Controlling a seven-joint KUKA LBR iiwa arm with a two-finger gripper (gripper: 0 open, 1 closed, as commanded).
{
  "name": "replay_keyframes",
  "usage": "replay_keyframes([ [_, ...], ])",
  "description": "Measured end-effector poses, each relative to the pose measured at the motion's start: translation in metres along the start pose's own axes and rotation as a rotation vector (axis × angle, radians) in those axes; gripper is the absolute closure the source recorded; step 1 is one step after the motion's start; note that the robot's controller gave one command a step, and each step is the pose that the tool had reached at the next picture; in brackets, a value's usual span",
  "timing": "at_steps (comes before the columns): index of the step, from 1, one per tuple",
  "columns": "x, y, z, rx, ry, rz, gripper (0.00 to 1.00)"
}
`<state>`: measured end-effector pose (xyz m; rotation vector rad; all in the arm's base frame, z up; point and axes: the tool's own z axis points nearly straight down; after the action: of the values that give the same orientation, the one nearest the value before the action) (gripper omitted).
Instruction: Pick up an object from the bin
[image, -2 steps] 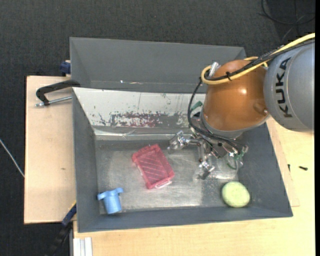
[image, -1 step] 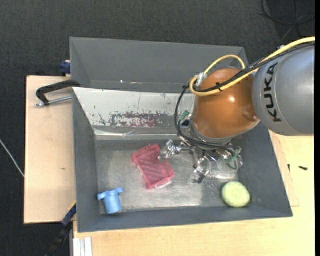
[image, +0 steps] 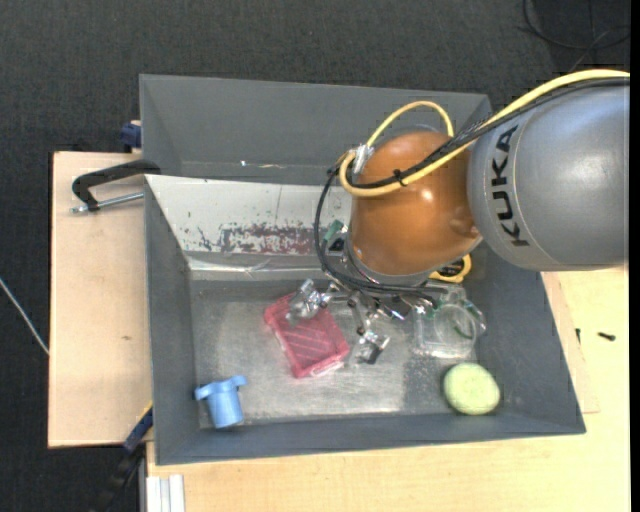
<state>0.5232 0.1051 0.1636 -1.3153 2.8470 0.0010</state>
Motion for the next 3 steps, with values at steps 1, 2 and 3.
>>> replay_keyframes([
  [1, -0.009, 0.013, 0.031, 0.002, -0.002, -0.181, 0.00],
  [2, -0.007, -0.005, 0.014, -0.011, 0.006, -0.416, 0.00],
  [3, -0.006, -0.025, -0.005, 0.013, -0.007, -0.532, 0.00],
])
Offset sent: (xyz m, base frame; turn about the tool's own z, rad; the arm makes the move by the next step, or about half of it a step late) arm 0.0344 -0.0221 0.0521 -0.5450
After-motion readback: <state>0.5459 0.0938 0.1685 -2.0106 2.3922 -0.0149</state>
